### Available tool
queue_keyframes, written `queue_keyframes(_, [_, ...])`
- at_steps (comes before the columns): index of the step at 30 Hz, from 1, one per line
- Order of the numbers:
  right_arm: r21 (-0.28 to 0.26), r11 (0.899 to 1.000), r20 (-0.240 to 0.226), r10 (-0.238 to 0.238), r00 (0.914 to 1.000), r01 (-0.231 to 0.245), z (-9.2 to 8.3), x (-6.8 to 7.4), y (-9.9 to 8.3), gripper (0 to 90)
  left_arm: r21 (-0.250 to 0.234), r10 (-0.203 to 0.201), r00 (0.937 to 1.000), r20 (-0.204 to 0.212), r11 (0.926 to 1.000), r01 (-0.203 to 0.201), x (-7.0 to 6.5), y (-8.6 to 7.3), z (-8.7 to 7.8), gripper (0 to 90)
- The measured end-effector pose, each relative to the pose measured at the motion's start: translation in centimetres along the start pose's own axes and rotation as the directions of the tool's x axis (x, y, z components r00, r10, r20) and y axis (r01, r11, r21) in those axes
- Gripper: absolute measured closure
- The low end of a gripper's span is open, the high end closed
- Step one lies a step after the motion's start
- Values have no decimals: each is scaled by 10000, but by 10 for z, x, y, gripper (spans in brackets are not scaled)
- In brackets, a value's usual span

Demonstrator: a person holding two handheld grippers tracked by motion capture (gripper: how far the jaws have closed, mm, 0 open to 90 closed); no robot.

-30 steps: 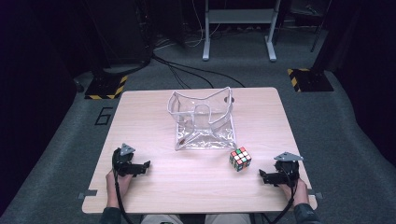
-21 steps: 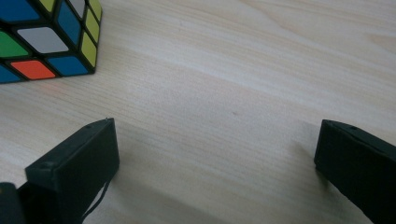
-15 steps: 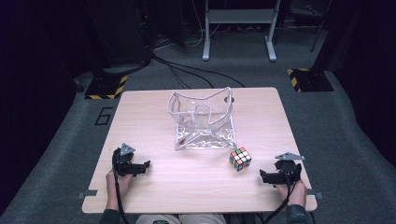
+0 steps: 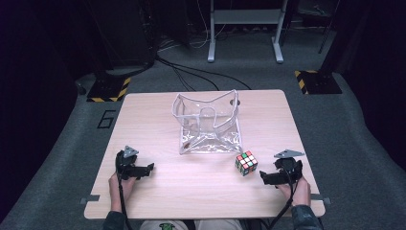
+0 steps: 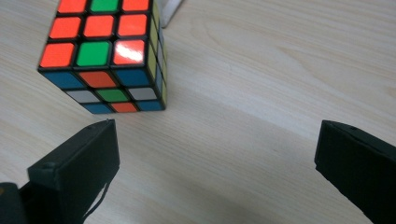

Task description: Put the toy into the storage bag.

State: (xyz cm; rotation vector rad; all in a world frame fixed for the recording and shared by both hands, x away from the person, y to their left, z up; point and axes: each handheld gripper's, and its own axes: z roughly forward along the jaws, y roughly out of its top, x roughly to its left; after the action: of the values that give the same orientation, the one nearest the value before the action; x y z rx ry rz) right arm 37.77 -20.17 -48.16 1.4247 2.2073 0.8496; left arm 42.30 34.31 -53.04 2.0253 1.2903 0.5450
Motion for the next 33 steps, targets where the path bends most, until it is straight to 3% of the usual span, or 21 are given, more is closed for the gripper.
queue_keyframes(4, [-93,9999,-236,63,9997,-65,-1,2,6,0,36,-111,9999,-26,9999,111,1,2,2,36])
queue_keyframes(12, [-14,9988,-620,-487,9969,487,2,19,28,0,17,40,10000,-27,10000,-40,2,3,3,34])
queue_keyframes(19, [77,9980,-845,-620,9945,628,5,29,40,0,-19,-102,9999,-103,9999,102,5,6,7,33])
queue_keyframes(26, [52,9993,-1215,-368,9919,377,7,35,46,0,-18,-131,9998,-131,9999,130,5,6,7,34])
queue_keyframes(33, [245,9993,-1244,-260,9919,293,10,40,49,0,-67,-153,9997,-188,9999,152,6,6,7,34])
